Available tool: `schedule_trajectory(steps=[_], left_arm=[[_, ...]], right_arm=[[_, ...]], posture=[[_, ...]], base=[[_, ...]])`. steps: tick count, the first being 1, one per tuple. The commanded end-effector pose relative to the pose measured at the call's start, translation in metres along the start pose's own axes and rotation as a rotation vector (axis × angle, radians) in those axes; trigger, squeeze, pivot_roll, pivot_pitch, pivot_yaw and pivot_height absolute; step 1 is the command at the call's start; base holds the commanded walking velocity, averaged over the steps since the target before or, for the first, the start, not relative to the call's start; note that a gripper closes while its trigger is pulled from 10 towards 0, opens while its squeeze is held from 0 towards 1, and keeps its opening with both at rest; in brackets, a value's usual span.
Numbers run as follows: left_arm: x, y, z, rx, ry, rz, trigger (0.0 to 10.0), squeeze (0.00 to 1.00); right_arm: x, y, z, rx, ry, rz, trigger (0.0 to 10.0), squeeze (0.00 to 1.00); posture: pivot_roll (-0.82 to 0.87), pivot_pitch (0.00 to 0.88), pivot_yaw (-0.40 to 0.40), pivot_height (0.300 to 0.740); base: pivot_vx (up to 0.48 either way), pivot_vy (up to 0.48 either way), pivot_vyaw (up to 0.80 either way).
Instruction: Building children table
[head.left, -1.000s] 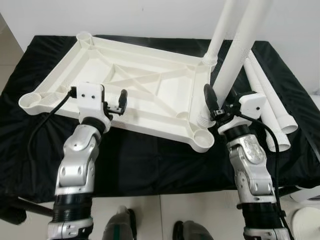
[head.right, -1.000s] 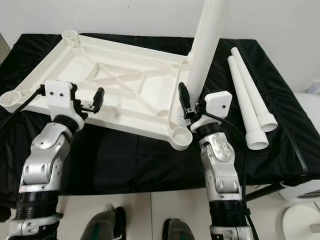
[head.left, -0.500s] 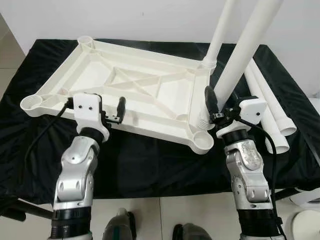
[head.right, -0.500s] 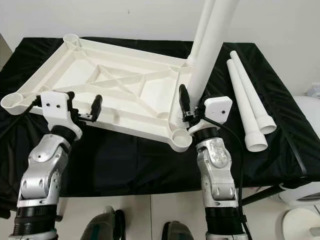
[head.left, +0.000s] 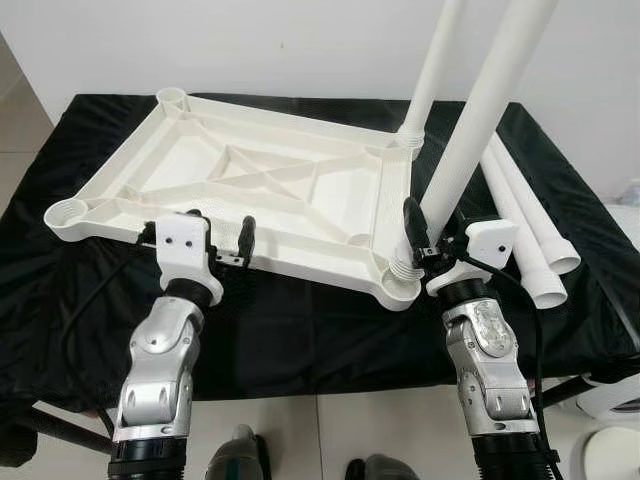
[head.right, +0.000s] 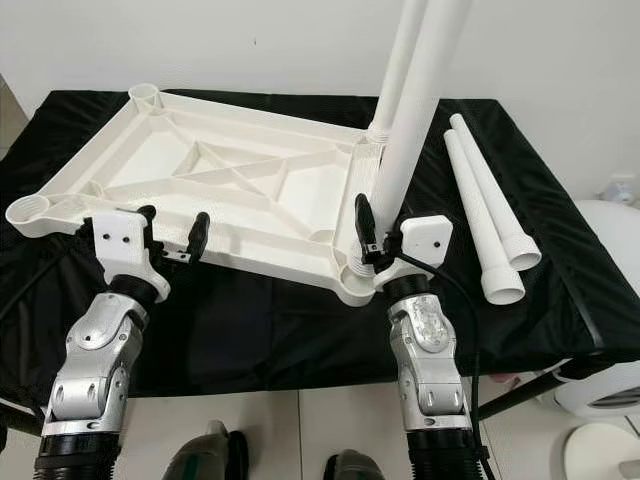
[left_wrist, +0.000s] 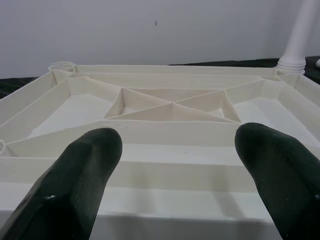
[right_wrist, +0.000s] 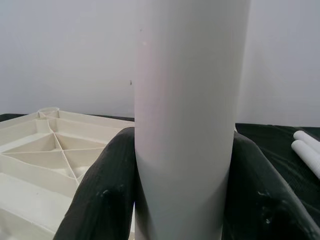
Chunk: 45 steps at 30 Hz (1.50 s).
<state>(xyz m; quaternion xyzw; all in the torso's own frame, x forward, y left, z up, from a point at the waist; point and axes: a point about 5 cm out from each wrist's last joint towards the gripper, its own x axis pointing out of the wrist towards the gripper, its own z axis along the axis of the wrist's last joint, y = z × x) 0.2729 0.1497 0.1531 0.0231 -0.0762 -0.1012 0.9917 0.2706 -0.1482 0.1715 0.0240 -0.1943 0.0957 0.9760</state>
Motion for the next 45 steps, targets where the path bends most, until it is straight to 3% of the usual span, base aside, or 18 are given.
schedule_trajectory(steps=[1, 16, 24, 27, 29, 33, 39, 45], left_arm=[[-0.003, 0.004, -0.005, 0.0, 0.012, 0.083, 10.0, 0.0], [0.01, 0.007, -0.001, 0.04, -0.023, 0.049, 10.0, 0.0], [0.015, -0.014, 0.002, 0.076, -0.026, -0.084, 10.0, 0.0], [0.014, -0.027, 0.0, 0.095, -0.015, -0.169, 10.0, 0.0], [0.009, -0.043, -0.009, 0.137, 0.023, -0.307, 10.0, 0.0], [0.006, -0.048, -0.012, 0.148, 0.041, -0.368, 10.0, 0.0], [0.005, -0.06, -0.021, 0.209, 0.093, -0.612, 10.0, 0.0], [0.01, -0.065, -0.024, 0.258, 0.112, -0.749, 10.0, 0.0]], right_arm=[[-0.002, -0.001, -0.003, -0.011, 0.001, -0.009, 10.0, 0.0], [0.009, -0.002, -0.001, -0.025, -0.016, 0.018, 10.0, 0.0], [0.014, -0.002, 0.001, -0.035, -0.023, 0.033, 10.0, 0.0], [0.015, -0.003, 0.001, -0.039, -0.024, 0.035, 10.0, 0.0], [0.014, -0.004, 0.001, -0.041, -0.021, 0.033, 10.0, 0.0], [0.014, -0.004, 0.001, -0.04, -0.02, 0.032, 10.0, 0.0], [0.017, -0.005, 0.003, -0.045, -0.029, 0.033, 10.0, 0.0], [0.017, -0.008, 0.004, -0.055, -0.035, 0.02, 10.0, 0.0]], posture=[[0.03, 0.0, -0.001, 0.74], [0.05, 0.0, -0.03, 0.74], [0.05, 0.001, -0.029, 0.74], [0.05, 0.008, -0.029, 0.74], [0.05, 0.021, -0.023, 0.74], [0.05, 0.022, -0.024, 0.74], [0.05, 0.032, -0.018, 0.74], [0.03, 0.031, 0.0, 0.74]], base=[[0.0, 0.0, 0.0], [0.0, 0.0, 0.0], [0.0, 0.0, 0.0], [0.0, 0.0, 0.0], [0.0, 0.0, 0.0], [0.0, 0.0, 0.0], [0.0, 0.0, 0.0], [0.0, 0.0, 0.0]])
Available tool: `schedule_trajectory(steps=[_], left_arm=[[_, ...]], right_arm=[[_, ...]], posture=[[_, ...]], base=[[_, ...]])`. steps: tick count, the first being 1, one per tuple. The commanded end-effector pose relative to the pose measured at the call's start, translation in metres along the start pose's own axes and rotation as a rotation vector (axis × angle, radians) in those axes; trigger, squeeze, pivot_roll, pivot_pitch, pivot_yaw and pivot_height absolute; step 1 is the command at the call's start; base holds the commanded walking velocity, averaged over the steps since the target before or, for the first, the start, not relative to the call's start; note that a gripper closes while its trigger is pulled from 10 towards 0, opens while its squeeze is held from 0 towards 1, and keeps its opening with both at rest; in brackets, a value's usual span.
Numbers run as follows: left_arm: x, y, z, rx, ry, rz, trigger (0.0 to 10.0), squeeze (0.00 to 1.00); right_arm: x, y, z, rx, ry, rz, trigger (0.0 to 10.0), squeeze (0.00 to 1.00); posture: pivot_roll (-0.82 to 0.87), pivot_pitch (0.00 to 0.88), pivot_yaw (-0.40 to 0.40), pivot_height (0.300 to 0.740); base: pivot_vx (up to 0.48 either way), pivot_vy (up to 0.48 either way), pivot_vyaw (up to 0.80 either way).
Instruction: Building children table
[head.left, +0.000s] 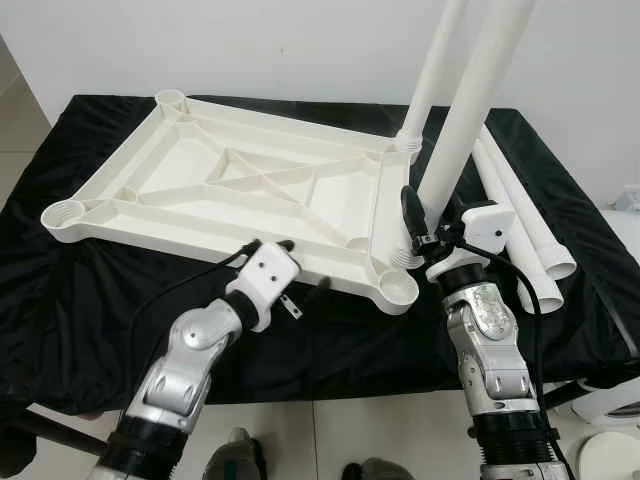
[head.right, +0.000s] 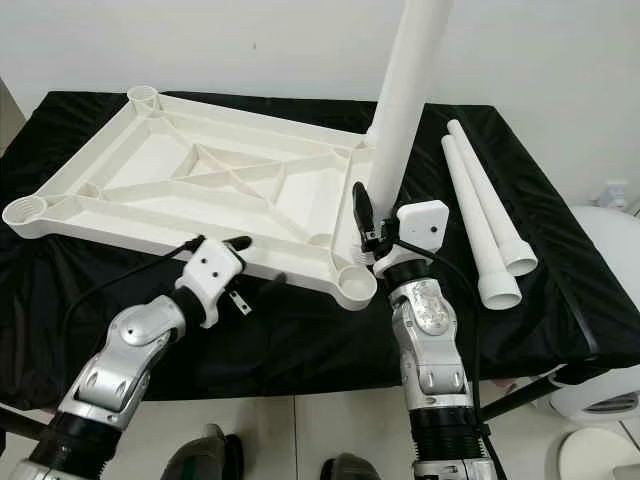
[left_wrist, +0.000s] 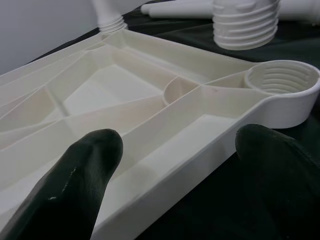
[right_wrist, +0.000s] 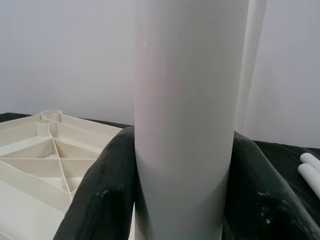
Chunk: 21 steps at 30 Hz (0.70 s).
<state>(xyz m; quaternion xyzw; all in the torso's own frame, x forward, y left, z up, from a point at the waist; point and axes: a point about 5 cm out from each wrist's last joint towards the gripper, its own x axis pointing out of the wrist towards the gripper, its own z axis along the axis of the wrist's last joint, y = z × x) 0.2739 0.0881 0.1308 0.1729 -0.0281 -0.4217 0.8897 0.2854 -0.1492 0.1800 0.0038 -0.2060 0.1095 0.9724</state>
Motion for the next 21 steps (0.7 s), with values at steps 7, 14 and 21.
schedule_trajectory(steps=[7, 14, 21], left_arm=[[0.017, 0.0, -0.004, 0.014, 0.029, -0.164, 10.0, 0.0], [0.027, 0.004, -0.014, -0.002, 0.093, -0.259, 10.0, 0.0], [0.032, 0.017, -0.018, -0.021, 0.132, -0.324, 10.0, 0.0]], right_arm=[[-0.003, -0.005, 0.004, -0.024, -0.021, -0.04, 10.0, 0.0], [-0.005, -0.007, 0.005, -0.028, -0.025, -0.059, 10.0, 0.0], [-0.007, -0.006, 0.004, -0.031, -0.025, -0.081, 10.0, 0.0]], posture=[[0.01, 0.037, 0.024, 0.74], [0.0, 0.035, 0.039, 0.74], [-0.01, 0.033, 0.065, 0.74]], base=[[0.0, 0.0, 0.0], [0.0, 0.0, 0.0], [0.0, 0.0, 0.0]])
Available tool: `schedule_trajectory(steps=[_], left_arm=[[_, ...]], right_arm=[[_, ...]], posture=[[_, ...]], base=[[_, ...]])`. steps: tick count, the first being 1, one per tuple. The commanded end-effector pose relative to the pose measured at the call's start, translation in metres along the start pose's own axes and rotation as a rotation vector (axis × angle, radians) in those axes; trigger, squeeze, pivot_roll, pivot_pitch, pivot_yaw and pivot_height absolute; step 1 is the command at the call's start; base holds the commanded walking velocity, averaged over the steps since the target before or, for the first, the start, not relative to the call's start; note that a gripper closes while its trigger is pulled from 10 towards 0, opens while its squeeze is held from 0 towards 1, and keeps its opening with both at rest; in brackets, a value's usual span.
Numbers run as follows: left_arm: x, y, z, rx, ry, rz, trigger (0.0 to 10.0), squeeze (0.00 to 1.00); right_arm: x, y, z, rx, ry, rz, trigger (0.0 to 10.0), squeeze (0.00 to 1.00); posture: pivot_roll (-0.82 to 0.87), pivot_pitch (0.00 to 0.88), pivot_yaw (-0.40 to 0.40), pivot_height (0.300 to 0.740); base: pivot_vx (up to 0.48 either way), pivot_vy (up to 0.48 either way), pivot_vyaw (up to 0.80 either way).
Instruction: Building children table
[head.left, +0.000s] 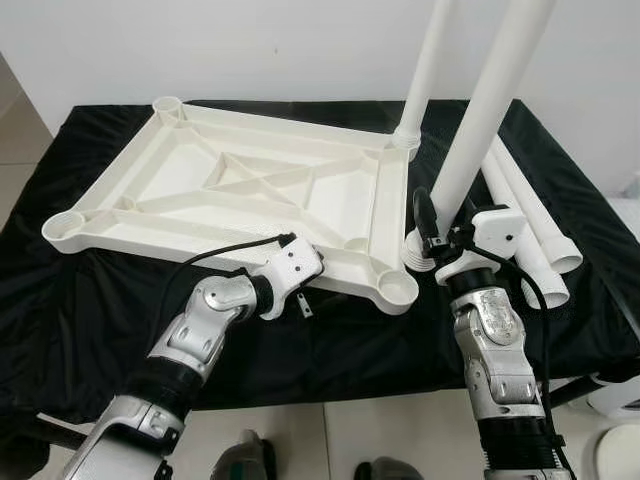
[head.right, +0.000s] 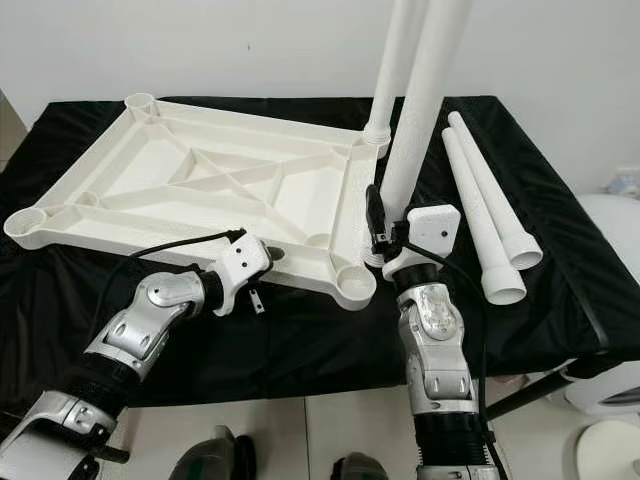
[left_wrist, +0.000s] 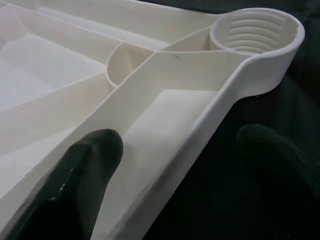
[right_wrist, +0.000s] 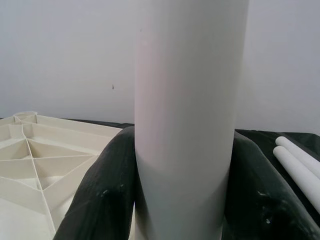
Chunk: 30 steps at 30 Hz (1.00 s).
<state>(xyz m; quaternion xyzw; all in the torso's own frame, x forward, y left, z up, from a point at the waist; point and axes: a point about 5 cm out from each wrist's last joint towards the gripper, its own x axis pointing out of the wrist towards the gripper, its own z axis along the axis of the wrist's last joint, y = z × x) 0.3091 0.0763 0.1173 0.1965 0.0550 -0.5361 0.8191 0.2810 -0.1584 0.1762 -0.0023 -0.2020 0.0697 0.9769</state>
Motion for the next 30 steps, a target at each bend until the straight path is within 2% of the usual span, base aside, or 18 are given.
schedule_trajectory(steps=[1, 6, 7, 8, 9, 10, 11, 14, 16, 17, 24, 30], left_arm=[[-0.001, 0.002, -0.002, -0.01, 0.006, -0.031, 10.0, 0.0], [-0.001, 0.008, -0.003, -0.001, 0.027, -0.064, 10.0, 0.0], [-0.002, 0.009, -0.005, -0.016, 0.047, -0.114, 4.3, 0.0], [-0.002, 0.009, -0.005, -0.016, 0.047, -0.114, 4.3, 0.0], [-0.002, 0.008, -0.006, -0.007, 0.064, -0.146, 2.7, 0.0], [-0.002, 0.008, -0.007, -0.002, 0.067, -0.152, 2.7, 0.0], [-0.003, 0.007, -0.008, 0.006, 0.076, -0.175, 0.0, 0.0], [-0.003, 0.005, -0.01, 0.006, 0.085, -0.196, 0.0, 0.0], [-0.005, 0.003, -0.013, 0.031, 0.108, -0.243, 3.9, 0.0], [-0.004, 0.004, -0.014, 0.039, 0.121, -0.241, 10.0, 0.0], [-0.002, 0.006, -0.015, 0.048, 0.137, -0.237, 10.0, 0.0], [-0.001, 0.006, -0.016, 0.079, 0.16, -0.291, 10.0, 0.0]], right_arm=[[0.0, 0.001, 0.005, -0.002, -0.036, -0.006, 10.0, 0.0], [0.0, 0.002, 0.005, -0.003, -0.036, -0.012, 10.0, 0.0], [-0.001, 0.002, 0.005, -0.003, -0.036, -0.016, 10.0, 0.0], [-0.001, 0.002, 0.005, -0.003, -0.036, -0.016, 10.0, 0.0], [-0.001, 0.002, 0.005, -0.003, -0.035, -0.017, 10.0, 0.0], [-0.002, 0.002, 0.005, -0.003, -0.035, -0.018, 10.0, 0.0], [-0.002, 0.002, 0.005, -0.003, -0.034, -0.018, 10.0, 0.0], [-0.002, 0.003, 0.005, -0.004, -0.034, -0.019, 10.0, 0.0], [-0.003, 0.003, 0.004, -0.005, -0.034, -0.02, 10.0, 0.0], [-0.003, 0.003, 0.004, -0.005, -0.033, -0.021, 10.0, 0.0], [-0.004, 0.003, 0.004, -0.007, -0.032, -0.025, 10.0, 0.0], [-0.004, 0.002, 0.005, -0.012, -0.037, -0.03, 10.0, 0.0]], posture=[[-0.01, 0.033, 0.065, 0.74], [-0.01, 0.031, 0.073, 0.74], [-0.01, 0.031, 0.076, 0.74], [-0.01, 0.031, 0.076, 0.74], [-0.01, 0.029, 0.079, 0.74], [-0.01, 0.029, 0.079, 0.74], [-0.01, 0.029, 0.083, 0.74], [-0.01, 0.029, 0.084, 0.74], [-0.02, 0.027, 0.088, 0.74], [-0.02, 0.026, 0.092, 0.74], [-0.02, 0.023, 0.095, 0.74], [-0.02, 0.023, 0.094, 0.74]], base=[[0.0, 0.0, 0.0], [0.0, 0.0, 0.0], [0.0, 0.0, 0.0], [0.0, 0.0, 0.0], [0.0, 0.0, 0.0], [0.0, 0.0, 0.0], [0.0, 0.0, 0.0], [0.0, 0.0, 0.0], [0.0, 0.0, 0.0], [0.0, 0.0, 0.0], [0.0, 0.0, 0.0], [0.0, 0.0, 0.0]])
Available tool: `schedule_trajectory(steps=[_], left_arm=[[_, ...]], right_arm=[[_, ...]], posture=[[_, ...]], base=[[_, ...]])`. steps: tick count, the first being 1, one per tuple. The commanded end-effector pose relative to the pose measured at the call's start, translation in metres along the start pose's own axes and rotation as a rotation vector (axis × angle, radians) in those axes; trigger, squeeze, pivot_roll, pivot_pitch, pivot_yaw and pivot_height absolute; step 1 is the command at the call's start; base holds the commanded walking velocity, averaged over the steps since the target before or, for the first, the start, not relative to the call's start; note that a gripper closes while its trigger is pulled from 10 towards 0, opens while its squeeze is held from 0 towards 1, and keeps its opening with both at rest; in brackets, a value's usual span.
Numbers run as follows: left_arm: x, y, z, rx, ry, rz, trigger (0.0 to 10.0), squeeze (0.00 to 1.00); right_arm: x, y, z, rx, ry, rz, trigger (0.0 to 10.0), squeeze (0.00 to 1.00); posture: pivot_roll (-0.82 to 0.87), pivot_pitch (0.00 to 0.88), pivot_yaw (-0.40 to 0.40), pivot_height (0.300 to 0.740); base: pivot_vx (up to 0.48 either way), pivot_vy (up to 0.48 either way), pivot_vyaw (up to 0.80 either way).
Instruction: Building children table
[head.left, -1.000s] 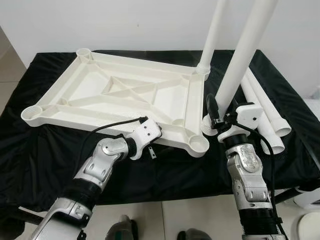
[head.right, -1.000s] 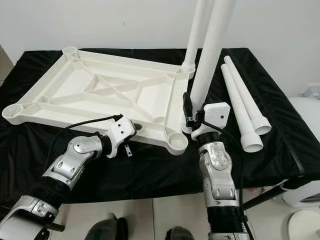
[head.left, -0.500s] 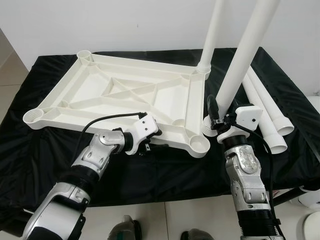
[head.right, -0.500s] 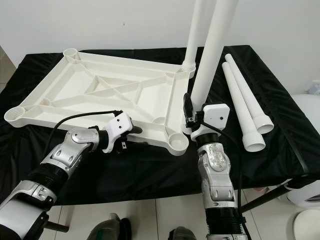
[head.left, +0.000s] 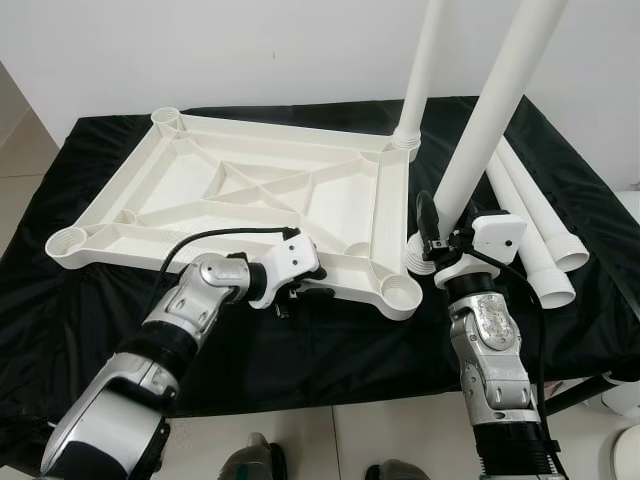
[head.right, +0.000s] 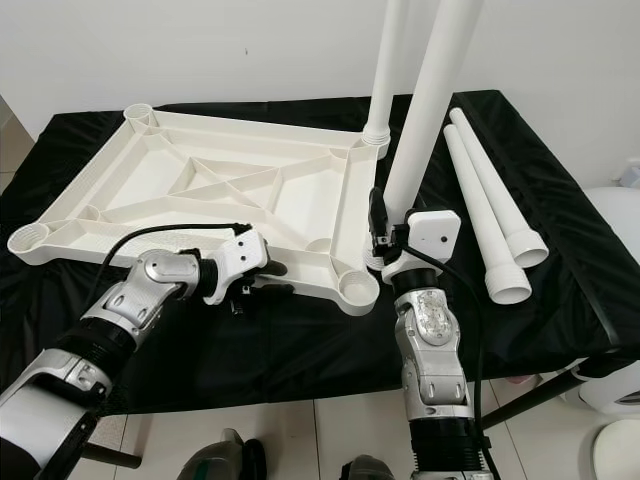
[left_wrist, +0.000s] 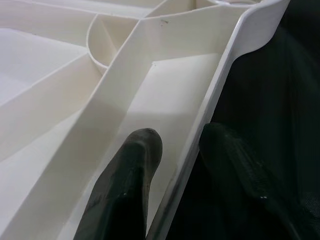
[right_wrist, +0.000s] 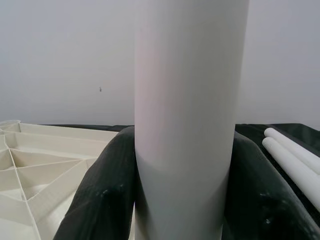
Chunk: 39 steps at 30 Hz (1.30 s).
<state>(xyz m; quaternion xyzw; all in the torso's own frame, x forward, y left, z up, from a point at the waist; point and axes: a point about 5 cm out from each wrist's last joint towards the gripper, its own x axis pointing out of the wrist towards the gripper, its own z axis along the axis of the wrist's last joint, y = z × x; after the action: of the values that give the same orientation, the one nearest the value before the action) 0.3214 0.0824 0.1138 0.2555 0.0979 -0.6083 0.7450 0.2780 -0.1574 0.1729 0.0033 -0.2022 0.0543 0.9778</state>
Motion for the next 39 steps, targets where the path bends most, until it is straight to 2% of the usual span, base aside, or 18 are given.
schedule_trajectory(steps=[1, 2, 5, 6, 21, 22, 24, 26, 27, 28, 29, 32, 33, 34, 35, 36, 37, 39], left_arm=[[0.0, -0.007, -0.009, -0.011, 0.04, -0.092, 10.0, 0.0], [0.0, -0.008, -0.009, -0.014, 0.036, -0.102, 8.1, 0.0], [-0.001, -0.009, -0.009, -0.015, 0.035, -0.107, 8.1, 0.0], [-0.001, -0.01, -0.01, -0.02, 0.031, -0.117, 0.0, 0.0], [-0.003, -0.01, -0.015, -0.034, 0.04, -0.089, 0.0, 0.0], [-0.004, -0.008, -0.015, -0.064, 0.034, -0.067, 8.7, 0.0], [-0.005, -0.006, -0.015, -0.135, 0.006, -0.038, 8.9, 0.0], [-0.005, -0.006, -0.015, -0.135, 0.006, -0.038, 8.9, 0.0], [-0.006, -0.004, -0.015, -0.157, 0.002, -0.018, 6.1, 0.0], [-0.006, -0.004, -0.016, -0.165, 0.002, -0.007, 8.7, 0.0], [-0.007, -0.003, -0.018, -0.171, 0.009, 0.014, 9.3, 0.0], [-0.009, -0.003, -0.021, -0.179, 0.02, 0.028, 9.3, 0.0], [-0.013, -0.002, -0.025, -0.188, 0.046, 0.053, 9.9, 0.0], [-0.013, -0.002, -0.025, -0.188, 0.046, 0.053, 9.9, 0.0], [-0.016, -0.002, -0.027, -0.201, 0.051, 0.077, 9.1, 0.0], [-0.016, -0.002, -0.027, -0.201, 0.051, 0.077, 9.1, 0.0], [-0.019, 0.0, -0.029, -0.212, 0.064, 0.11, 10.0, 0.0], [-0.021, 0.001, -0.029, -0.216, 0.061, 0.133, 10.0, 0.0]], right_arm=[[0.0, 0.0, 0.008, -0.018, -0.038, 0.002, 10.0, 0.0], [0.0, 0.0, 0.008, -0.019, -0.039, 0.002, 10.0, 0.0], [0.0, 0.0, 0.008, -0.019, -0.04, 0.001, 10.0, 0.0], [0.0, 0.0, 0.008, -0.02, -0.04, 0.0, 10.0, 0.0], [0.0, -0.002, 0.009, -0.027, -0.034, -0.003, 10.0, 0.0], [0.0, -0.002, 0.009, -0.029, -0.035, -0.004, 10.0, 0.0], [0.0, -0.002, 0.01, -0.03, -0.037, -0.006, 10.0, 0.0], [0.0, -0.002, 0.01, -0.03, -0.037, -0.006, 10.0, 0.0], [-0.001, -0.002, 0.01, -0.031, -0.037, -0.007, 10.0, 0.0], [-0.001, -0.002, 0.01, -0.031, -0.037, -0.008, 10.0, 0.0], [-0.001, -0.002, 0.01, -0.031, -0.037, -0.008, 10.0, 0.0], [-0.001, -0.002, 0.01, -0.031, -0.037, -0.008, 10.0, 0.0], [-0.001, -0.002, 0.01, -0.031, -0.036, -0.006, 10.0, 0.0], [-0.001, -0.002, 0.01, -0.031, -0.036, -0.006, 10.0, 0.0], [0.0, -0.002, 0.011, -0.032, -0.037, -0.004, 10.0, 0.0], [0.0, -0.002, 0.011, -0.032, -0.037, -0.004, 10.0, 0.0], [0.0, -0.002, 0.011, -0.033, -0.037, -0.003, 10.0, 0.0], [0.0, -0.002, 0.011, -0.033, -0.038, -0.003, 10.0, 0.0]], posture=[[-0.02, 0.022, 0.093, 0.74], [-0.02, 0.024, 0.094, 0.74], [-0.02, 0.024, 0.094, 0.74], [-0.02, 0.024, 0.093, 0.74], [-0.02, 0.049, 0.092, 0.74], [-0.02, 0.051, 0.094, 0.74], [-0.02, 0.052, 0.095, 0.74], [-0.02, 0.052, 0.095, 0.74], [-0.02, 0.054, 0.094, 0.74], [-0.02, 0.054, 0.094, 0.74], [-0.02, 0.057, 0.092, 0.74], [-0.02, 0.056, 0.091, 0.74], [-0.01, 0.057, 0.089, 0.74], [-0.01, 0.057, 0.089, 0.74], [-0.01, 0.056, 0.09, 0.74], [-0.01, 0.056, 0.09, 0.74], [-0.01, 0.057, 0.089, 0.74], [-0.01, 0.058, 0.088, 0.74]], base=[[0.0, 0.0, 0.0], [0.0, 0.0, 0.0], [0.0, 0.0, 0.0], [0.0, 0.0, 0.0], [0.0, 0.0, 0.0], [0.0, 0.0, 0.0], [0.0, 0.0, 0.0], [0.0, 0.0, 0.0], [0.0, 0.0, 0.0], [0.0, 0.0, 0.0], [0.0, 0.0, 0.0], [0.0, 0.0, 0.0], [0.0, 0.0, 0.0], [0.0, 0.0, 0.0], [0.0, 0.0, 0.0], [0.0, 0.0, 0.0], [0.0, 0.0, 0.0], [0.0, 0.0, 0.0]])
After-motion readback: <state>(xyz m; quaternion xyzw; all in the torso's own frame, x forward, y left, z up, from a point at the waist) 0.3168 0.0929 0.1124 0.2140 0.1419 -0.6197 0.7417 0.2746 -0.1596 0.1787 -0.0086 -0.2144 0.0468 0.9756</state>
